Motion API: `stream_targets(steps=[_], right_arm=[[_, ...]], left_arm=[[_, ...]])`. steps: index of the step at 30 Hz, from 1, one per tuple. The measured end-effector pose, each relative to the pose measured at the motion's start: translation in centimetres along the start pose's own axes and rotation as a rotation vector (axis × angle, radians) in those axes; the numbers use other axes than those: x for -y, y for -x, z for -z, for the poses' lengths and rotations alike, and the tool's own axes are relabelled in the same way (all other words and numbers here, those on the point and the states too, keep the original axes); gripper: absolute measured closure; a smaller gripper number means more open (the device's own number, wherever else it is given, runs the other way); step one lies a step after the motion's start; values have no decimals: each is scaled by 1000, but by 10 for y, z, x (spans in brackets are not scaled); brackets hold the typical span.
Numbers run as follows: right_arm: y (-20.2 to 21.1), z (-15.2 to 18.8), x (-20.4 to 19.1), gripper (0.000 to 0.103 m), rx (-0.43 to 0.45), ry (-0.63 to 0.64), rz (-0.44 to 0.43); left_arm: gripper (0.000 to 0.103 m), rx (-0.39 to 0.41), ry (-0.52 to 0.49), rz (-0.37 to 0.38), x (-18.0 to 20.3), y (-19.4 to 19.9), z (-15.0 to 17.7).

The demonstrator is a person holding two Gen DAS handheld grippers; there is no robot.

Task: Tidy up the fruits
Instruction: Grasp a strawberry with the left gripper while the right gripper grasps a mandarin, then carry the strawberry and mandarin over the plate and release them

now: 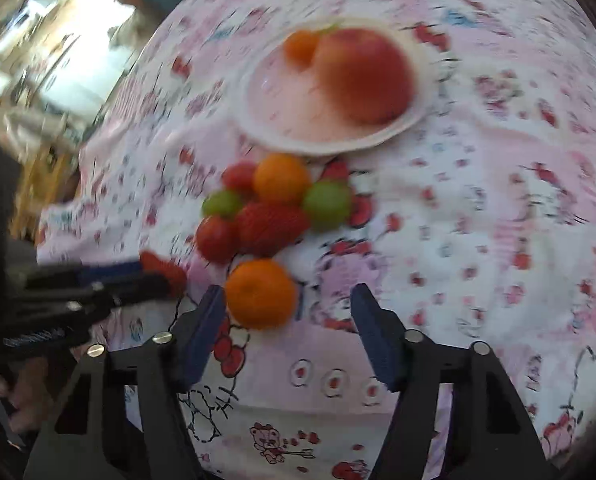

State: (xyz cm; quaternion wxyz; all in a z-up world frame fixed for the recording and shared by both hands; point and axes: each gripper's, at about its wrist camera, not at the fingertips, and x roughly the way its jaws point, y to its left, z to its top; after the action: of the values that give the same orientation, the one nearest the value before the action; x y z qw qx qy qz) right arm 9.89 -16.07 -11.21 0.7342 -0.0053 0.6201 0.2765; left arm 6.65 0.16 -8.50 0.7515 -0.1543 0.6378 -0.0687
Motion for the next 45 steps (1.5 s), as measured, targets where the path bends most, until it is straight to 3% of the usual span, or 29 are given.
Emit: stream_targets(steps=[6, 8, 17, 28, 45], right_arm=[[-17, -2, -15, 46, -37, 68, 12], [-20, -2, -15, 55, -42, 74, 18], [-3, 7, -12, 57, -6, 71, 2], [51, -3, 18, 57, 161, -72, -43], [95, -54, 77, 57, 308, -225, -16]], left_arm=[[78, 32, 38, 0, -11, 7, -7], [78, 41, 47, -11, -14, 8, -8], [78, 58, 75, -23, -23, 8, -10], [78, 150, 88, -60, -25, 34, -16], [78, 187, -36, -109, -7, 44, -97]])
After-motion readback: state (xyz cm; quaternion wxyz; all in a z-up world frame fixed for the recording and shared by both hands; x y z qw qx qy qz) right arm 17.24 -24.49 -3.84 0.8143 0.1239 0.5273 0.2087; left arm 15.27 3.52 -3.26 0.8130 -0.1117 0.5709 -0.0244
